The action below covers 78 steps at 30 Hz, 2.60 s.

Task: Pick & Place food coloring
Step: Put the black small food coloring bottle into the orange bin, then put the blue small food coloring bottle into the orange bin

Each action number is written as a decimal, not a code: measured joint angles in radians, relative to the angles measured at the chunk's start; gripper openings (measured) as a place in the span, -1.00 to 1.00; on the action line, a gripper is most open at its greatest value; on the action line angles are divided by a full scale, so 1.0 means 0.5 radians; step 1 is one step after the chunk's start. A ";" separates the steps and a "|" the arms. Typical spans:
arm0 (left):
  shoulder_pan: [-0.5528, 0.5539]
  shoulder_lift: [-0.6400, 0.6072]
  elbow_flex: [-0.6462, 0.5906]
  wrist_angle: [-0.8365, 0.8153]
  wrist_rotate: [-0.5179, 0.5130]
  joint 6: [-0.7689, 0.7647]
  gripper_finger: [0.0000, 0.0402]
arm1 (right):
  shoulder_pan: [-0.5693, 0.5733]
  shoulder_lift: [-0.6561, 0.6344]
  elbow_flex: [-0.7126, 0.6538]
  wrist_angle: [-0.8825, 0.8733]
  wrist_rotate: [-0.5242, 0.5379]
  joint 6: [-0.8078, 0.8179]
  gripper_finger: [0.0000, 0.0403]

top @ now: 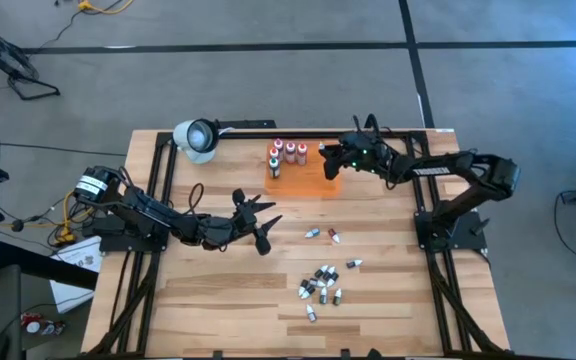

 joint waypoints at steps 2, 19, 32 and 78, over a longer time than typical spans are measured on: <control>0.000 0.000 0.000 0.000 0.001 -0.001 -0.08 | -0.012 -0.019 0.001 -0.041 0.000 0.000 -0.54; 0.007 0.000 0.000 -0.014 0.108 -0.141 -0.08 | -0.010 -0.102 0.001 -0.216 -0.078 -0.039 0.04; 0.248 0.001 0.181 -0.510 0.849 -0.170 -0.13 | 0.449 -0.839 0.001 -0.877 0.176 -0.420 0.12; 0.410 1.079 1.195 -1.304 1.197 -0.094 -0.20 | 1.442 -1.301 -0.111 -1.457 1.286 -0.388 0.04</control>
